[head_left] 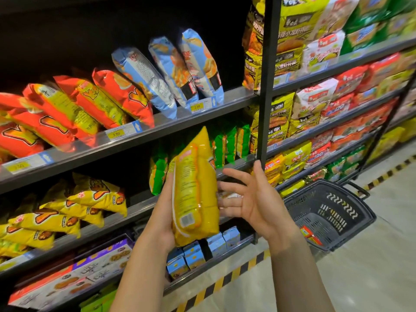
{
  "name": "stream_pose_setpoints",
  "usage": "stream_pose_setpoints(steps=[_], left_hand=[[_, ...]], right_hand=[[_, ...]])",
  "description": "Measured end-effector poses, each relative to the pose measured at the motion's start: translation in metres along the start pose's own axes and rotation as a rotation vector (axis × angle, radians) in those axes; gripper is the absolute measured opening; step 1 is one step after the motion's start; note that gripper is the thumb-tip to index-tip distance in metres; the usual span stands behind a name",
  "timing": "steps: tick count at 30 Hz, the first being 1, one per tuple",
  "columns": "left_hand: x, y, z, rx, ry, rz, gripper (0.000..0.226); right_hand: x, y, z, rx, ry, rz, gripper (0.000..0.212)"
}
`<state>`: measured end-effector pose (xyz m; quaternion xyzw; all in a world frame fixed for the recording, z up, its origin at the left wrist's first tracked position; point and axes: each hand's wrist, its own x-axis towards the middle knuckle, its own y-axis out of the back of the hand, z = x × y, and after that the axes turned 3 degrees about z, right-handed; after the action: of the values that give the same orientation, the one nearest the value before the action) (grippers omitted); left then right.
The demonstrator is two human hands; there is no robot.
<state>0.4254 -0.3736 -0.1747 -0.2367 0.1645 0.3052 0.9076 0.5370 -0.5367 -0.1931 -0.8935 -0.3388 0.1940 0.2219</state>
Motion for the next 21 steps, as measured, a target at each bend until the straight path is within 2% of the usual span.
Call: stream_pose_setpoints(steps=[4, 7, 10, 13, 15, 19, 21], left_hand=[[0.005, 0.004, -0.004, -0.183, 0.008, -0.051, 0.067], [0.007, 0.005, -0.003, -0.169, -0.025, -0.074, 0.068], [0.008, 0.005, -0.002, -0.022, -0.123, -0.032, 0.065], [0.006, -0.002, -0.001, 0.186, -0.327, 0.005, 0.058], [0.007, -0.003, -0.001, 0.292, -0.414, -0.005, 0.056], [0.007, 0.008, 0.001, 0.366, -0.515, -0.122, 0.041], [0.007, 0.016, 0.003, 0.416, -0.559, -0.158, 0.052]], right_hand=[[0.001, -0.004, -0.001, 0.018, 0.034, -0.026, 0.079], [0.005, -0.006, 0.001, -0.068, 0.061, -0.01, 0.083], [0.007, -0.008, 0.005, -0.197, 0.086, -0.002, 0.081], [0.006, -0.011, 0.008, -0.394, 0.134, -0.09, 0.061], [0.006, -0.012, 0.011, -0.469, 0.169, -0.095, 0.054], [0.009, -0.002, 0.01, -0.489, 0.224, -0.076, 0.066], [0.01, 0.005, 0.008, -0.559, 0.255, -0.086, 0.071]])
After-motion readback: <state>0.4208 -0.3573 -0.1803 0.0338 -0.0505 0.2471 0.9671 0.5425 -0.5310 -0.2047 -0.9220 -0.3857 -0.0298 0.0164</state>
